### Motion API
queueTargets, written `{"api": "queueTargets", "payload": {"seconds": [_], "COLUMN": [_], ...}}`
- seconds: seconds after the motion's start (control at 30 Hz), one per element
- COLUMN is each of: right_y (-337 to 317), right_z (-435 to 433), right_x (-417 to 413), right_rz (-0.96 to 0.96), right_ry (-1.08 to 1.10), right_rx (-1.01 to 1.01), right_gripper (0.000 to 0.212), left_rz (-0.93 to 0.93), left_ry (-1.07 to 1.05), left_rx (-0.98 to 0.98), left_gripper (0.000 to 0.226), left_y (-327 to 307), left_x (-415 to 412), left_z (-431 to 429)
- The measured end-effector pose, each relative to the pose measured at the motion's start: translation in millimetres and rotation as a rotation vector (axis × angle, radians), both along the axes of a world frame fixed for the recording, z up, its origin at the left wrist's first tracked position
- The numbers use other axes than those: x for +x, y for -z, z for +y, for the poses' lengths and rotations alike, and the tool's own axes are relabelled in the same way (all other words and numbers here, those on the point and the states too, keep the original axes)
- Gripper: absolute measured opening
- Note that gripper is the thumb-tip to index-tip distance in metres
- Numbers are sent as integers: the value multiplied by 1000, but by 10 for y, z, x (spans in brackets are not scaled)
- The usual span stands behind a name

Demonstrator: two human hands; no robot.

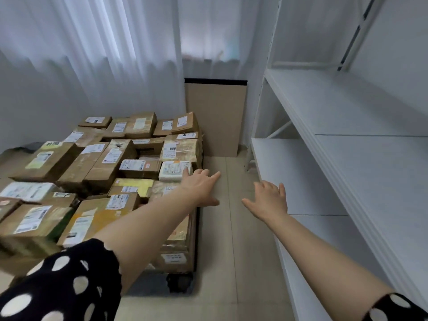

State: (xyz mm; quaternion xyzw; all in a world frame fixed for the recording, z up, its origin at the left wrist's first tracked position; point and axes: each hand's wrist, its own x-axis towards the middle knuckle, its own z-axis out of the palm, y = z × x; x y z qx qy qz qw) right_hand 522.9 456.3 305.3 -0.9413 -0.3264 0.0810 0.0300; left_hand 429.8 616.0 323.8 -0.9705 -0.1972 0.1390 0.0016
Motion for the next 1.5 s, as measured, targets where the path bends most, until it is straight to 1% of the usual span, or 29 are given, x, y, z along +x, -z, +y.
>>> {"api": "queueTargets", "payload": {"seconds": [0.13,0.33,0.5,0.63,0.73,0.77,0.83,0.87,0.93,1.03,1.1,1.13,1.33,1.5], "right_y": [-103,-345,-613,-1100,-1536,-1675,-1960,-2105,-2359,-2722,-2893,-2972,-3291,-3305], "right_z": [-395,-1029,-1532,-2052,-2536,-2706,-3041,-3215,-3578,-4130,-4562,-4788,-6146,-7021], "right_x": [-440,-1266,-2289,-3054,-3651,-3839,-4199,-4383,-4734,-5356,-5801,-6041,-7563,-8619], "right_rz": [-42,-154,-243,-379,-466,-507,-629,-680,-748,-802,-817,-834,-890,-857], "right_ry": [65,251,448,580,688,727,795,829,902,1000,1069,1100,1318,1505], "right_rx": [34,50,38,91,112,109,107,108,99,83,63,45,-78,-102], "right_gripper": [60,59,55,55,58,62,81,85,78,75,60,56,53,50], "left_rz": [-37,-130,-246,-372,-502,-555,-647,-677,-729,-832,-880,-889,-914,-895], "left_ry": [89,327,541,717,881,933,1013,1044,1122,1247,1309,1341,1543,1686], "left_rx": [10,40,-55,-115,-131,-134,-152,-170,-198,-231,-283,-309,-387,-415], "left_gripper": [89,88,83,78,74,72,68,66,64,63,63,63,60,58], "left_y": [-161,-355,-600,-1033,-1461,-1602,-1869,-2001,-2266,-2645,-2855,-2946,-3304,-3389], "left_x": [-289,-762,-1454,-1882,-2236,-2367,-2631,-2765,-3056,-3528,-3879,-4075,-5332,-6142], "left_z": [-317,-832,-1269,-1806,-2358,-2557,-2958,-3167,-3592,-4319,-4861,-5140,-6707,-7715]}}
